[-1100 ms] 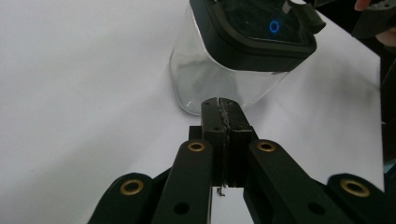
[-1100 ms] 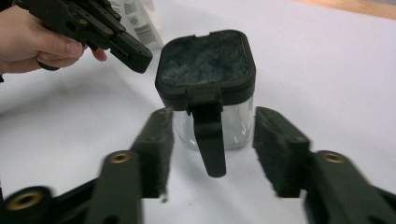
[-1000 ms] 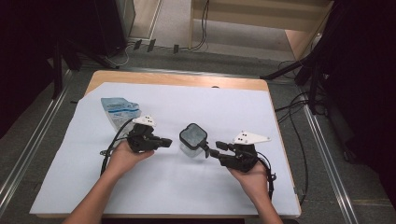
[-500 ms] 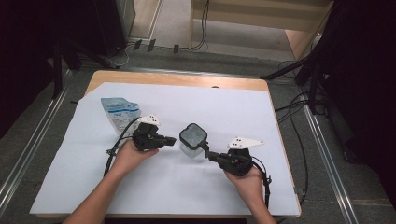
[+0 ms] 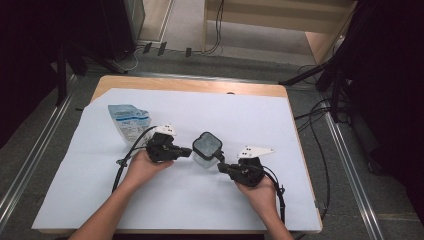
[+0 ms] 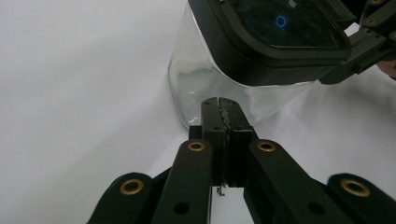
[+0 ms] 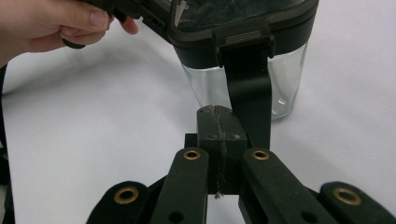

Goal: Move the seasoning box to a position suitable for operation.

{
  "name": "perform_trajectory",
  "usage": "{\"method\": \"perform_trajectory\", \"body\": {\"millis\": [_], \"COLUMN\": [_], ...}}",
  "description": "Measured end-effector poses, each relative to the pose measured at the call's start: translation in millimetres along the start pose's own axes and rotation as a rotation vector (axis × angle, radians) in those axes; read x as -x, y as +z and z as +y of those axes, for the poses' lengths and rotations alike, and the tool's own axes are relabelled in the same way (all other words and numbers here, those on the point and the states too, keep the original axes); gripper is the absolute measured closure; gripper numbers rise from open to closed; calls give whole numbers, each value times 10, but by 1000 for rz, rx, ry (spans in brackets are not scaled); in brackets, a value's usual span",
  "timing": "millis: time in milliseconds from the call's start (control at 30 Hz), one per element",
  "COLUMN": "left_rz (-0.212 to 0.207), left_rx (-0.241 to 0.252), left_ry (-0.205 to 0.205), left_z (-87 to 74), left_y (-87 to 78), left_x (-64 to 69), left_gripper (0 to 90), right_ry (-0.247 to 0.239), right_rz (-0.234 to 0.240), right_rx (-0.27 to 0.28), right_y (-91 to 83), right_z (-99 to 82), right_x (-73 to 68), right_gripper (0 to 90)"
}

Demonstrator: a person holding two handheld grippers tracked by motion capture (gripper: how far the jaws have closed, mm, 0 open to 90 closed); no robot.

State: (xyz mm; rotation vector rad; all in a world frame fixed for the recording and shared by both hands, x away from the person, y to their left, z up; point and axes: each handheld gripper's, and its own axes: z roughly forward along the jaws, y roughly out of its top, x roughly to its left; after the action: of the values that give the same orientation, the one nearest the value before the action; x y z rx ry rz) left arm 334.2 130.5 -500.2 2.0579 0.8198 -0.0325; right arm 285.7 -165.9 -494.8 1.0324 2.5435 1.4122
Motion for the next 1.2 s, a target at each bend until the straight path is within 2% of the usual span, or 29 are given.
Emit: {"method": "perform_trajectory", "body": {"millis": [800, 867, 1200], "left_rz": [-17, -21, -22], "left_rx": [-4, -4, -10], "left_ry": [15, 12, 23], "left_z": [4, 2, 2], "left_y": [69, 78, 79], "left_x": [100, 110, 153], "left_gripper": [900, 898, 895], "right_ry": [61, 35, 60], "right_rz": [-58, -76, -89], "right_rx": [36, 30, 36], "right_y": [-72, -71, -48], "right_z": [35, 69, 101], "right_x": [318, 341, 444], "right_gripper": [900, 900, 900]}}
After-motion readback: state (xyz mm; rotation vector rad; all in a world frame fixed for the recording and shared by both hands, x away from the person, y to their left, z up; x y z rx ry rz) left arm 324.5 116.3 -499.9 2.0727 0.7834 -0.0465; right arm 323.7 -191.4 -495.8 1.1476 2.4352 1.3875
